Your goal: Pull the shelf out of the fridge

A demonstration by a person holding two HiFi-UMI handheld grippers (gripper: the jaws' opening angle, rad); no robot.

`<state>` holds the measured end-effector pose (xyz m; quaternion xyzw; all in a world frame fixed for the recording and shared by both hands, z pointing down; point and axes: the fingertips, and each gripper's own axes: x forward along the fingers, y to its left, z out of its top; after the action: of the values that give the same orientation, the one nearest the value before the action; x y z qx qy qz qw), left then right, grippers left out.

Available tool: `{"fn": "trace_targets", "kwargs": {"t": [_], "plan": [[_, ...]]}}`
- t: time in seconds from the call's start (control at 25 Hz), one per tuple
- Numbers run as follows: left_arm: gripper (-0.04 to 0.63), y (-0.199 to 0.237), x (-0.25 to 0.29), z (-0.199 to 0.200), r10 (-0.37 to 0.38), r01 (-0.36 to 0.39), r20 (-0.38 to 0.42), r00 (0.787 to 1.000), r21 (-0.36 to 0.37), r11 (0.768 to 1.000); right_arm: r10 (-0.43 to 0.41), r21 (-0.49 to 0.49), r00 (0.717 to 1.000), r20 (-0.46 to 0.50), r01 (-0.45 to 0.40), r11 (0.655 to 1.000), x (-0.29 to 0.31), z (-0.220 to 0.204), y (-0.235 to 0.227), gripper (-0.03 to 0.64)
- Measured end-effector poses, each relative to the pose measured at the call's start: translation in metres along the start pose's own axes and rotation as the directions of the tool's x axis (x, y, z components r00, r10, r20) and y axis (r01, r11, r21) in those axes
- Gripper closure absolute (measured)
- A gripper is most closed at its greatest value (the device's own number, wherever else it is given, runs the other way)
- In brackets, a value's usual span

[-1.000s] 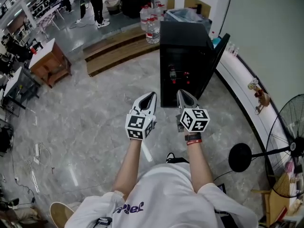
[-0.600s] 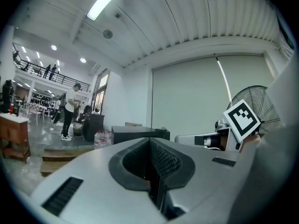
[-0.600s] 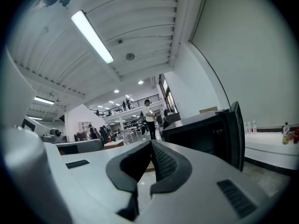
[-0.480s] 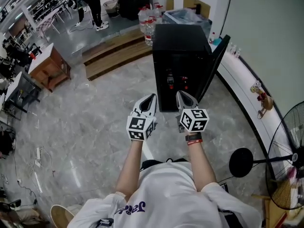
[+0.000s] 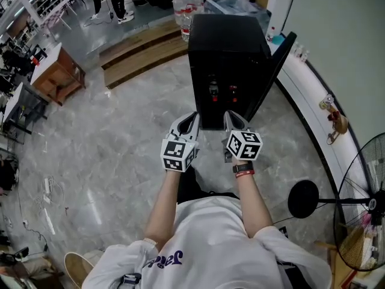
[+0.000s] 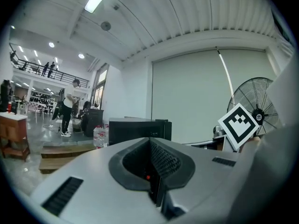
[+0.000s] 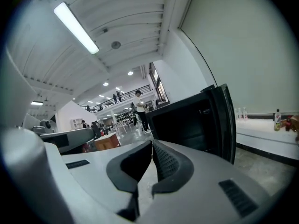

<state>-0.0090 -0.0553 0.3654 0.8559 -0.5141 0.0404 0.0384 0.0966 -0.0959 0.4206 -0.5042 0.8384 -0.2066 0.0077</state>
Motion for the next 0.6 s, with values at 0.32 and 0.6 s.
{"fn": "trace_targets", "kwargs": {"t": [0.32,0.6], "plan": [[0.577,0.024,0.049,-0.015,-0.046,0.046,-0.002,0.999,-0.011,0.999,-0.054,0.053,0.999,0.005,0.054,0.997,0.046,-0.014,-0.037,0.609],[0.577,0.043,0.071,-0.006,-0.076,0.076,0.025,0.997,0.003,0.997,-0.087,0.092,0.996,0.033,0.083,0.992,0.075,-0.009,-0.049,0.609]]}}
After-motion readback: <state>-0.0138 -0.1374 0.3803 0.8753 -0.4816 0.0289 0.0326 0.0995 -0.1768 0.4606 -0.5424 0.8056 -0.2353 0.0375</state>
